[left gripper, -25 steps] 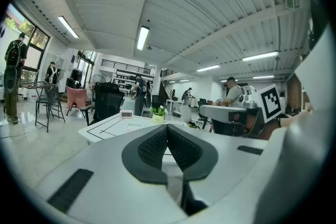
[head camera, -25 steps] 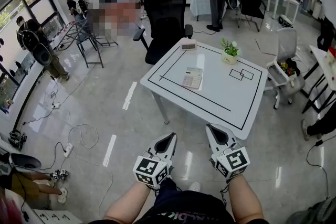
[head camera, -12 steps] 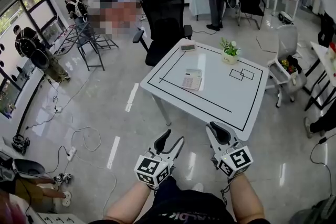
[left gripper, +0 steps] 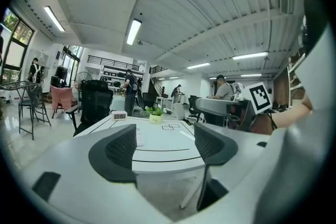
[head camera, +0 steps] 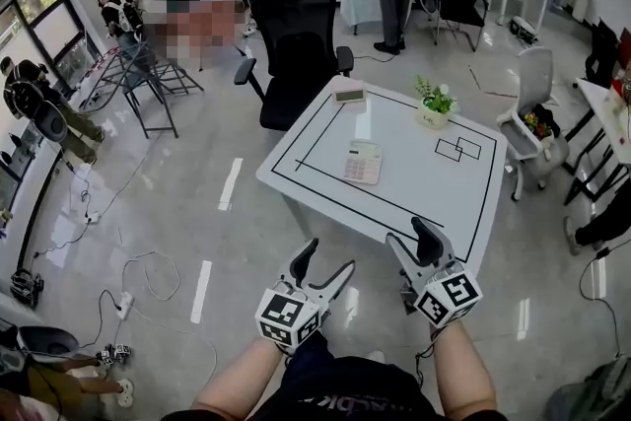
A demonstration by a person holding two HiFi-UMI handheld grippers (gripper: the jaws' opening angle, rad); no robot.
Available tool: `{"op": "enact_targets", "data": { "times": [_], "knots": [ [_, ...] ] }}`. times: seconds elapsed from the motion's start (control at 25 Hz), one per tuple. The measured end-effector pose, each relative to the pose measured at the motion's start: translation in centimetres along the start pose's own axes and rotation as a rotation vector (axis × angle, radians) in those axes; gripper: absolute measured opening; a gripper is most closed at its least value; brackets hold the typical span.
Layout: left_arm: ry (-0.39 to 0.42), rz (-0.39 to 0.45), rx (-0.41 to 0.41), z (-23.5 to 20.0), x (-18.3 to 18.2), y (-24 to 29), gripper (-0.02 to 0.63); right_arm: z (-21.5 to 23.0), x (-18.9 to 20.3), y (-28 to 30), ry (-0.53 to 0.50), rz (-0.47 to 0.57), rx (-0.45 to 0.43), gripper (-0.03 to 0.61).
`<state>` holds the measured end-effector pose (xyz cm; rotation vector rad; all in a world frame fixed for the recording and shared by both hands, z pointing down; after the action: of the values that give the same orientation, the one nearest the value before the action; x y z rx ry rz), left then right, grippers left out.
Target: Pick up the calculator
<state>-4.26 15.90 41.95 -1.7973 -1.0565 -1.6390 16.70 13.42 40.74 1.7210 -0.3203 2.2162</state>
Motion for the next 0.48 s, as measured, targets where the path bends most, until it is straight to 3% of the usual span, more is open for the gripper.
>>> {"op": "enact_targets", "data": {
  "times": [0.48],
  "knots": [
    [-0.016,-0.004,0.17,-14.2,-3.0,0.5,0.337,-2.9,-1.0,12.3,-0.04,-0.006,0.169,0.245]
  ]
}}
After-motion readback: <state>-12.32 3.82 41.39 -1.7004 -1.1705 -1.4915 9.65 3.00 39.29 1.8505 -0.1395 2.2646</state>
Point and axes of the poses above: the fingertips, and each gripper's own axes: y forward along the fingers, z to its right, x out of its underside, the point moved 7 cm from there along -y, backward along the fingers, and after that the axes turned 14 degrees about x, right-handed, at the moved point
